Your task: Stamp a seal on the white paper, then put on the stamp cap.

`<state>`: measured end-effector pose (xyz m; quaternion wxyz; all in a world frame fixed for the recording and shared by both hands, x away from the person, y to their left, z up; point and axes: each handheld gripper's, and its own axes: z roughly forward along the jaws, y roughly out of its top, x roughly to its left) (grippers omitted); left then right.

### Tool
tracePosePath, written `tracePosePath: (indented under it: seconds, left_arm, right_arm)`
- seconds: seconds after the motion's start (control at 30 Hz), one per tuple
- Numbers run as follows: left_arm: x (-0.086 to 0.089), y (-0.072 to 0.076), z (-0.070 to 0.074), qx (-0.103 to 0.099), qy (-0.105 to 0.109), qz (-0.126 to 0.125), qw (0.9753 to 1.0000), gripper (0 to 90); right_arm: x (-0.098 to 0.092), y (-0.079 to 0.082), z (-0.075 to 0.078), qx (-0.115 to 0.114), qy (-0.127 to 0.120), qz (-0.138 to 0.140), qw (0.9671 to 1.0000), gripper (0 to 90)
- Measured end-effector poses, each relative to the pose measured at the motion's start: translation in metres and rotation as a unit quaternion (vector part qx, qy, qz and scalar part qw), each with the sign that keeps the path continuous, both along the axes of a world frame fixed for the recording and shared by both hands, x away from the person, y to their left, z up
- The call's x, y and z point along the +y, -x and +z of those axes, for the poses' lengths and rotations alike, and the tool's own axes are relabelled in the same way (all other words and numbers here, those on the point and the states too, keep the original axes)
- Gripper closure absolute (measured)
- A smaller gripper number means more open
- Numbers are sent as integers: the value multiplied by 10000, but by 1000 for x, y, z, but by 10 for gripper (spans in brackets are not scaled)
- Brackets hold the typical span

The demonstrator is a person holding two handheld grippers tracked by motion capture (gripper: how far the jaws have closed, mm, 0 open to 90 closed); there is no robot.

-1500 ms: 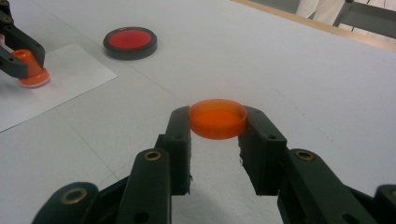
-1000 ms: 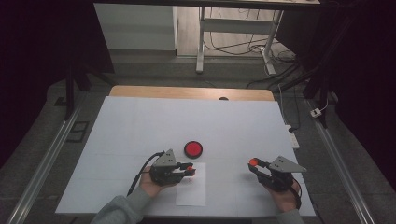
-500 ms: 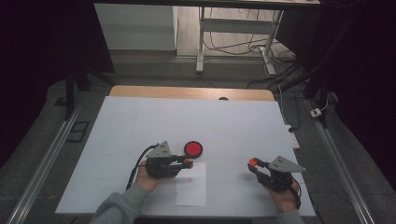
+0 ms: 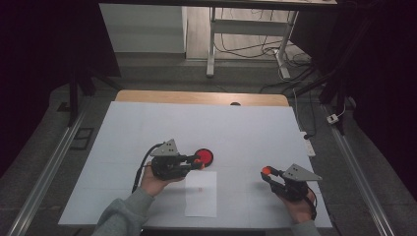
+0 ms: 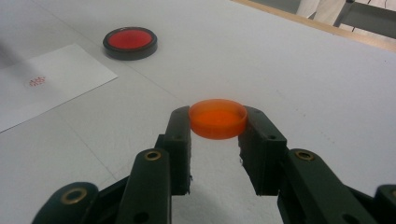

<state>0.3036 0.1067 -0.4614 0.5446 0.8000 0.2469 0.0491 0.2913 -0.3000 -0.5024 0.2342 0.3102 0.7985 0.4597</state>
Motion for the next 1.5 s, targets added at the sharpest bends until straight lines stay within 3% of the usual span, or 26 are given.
tracePosePath:
  seconds: [0.33, 0.8, 1.27, 1.4, 1.5]
  left_arm:
    - [1, -1, 7, 30, 83, -55, 9999, 718]
    - [-3, -1, 6, 77, 14, -84, 9999, 718]
    - [-4, -2, 4, 98, -25, -98, 9999, 718]
    - [-4, -3, 2, 111, -45, -98, 9999, 717]
    - [-4, -4, 1, 123, -63, -87, 9999, 717]
  right_arm:
    - [0, 1, 0, 2, 8, -9, 10000, 643]
    - [-1, 2, 3, -52, -41, -34, 10000, 643]
    - [9, 1, 2, -21, -47, 127, 9999, 643]
    - [12, 1, 3, -19, -115, 180, 9998, 643]
    - [14, 0, 3, 31, -312, 212, 9993, 643]
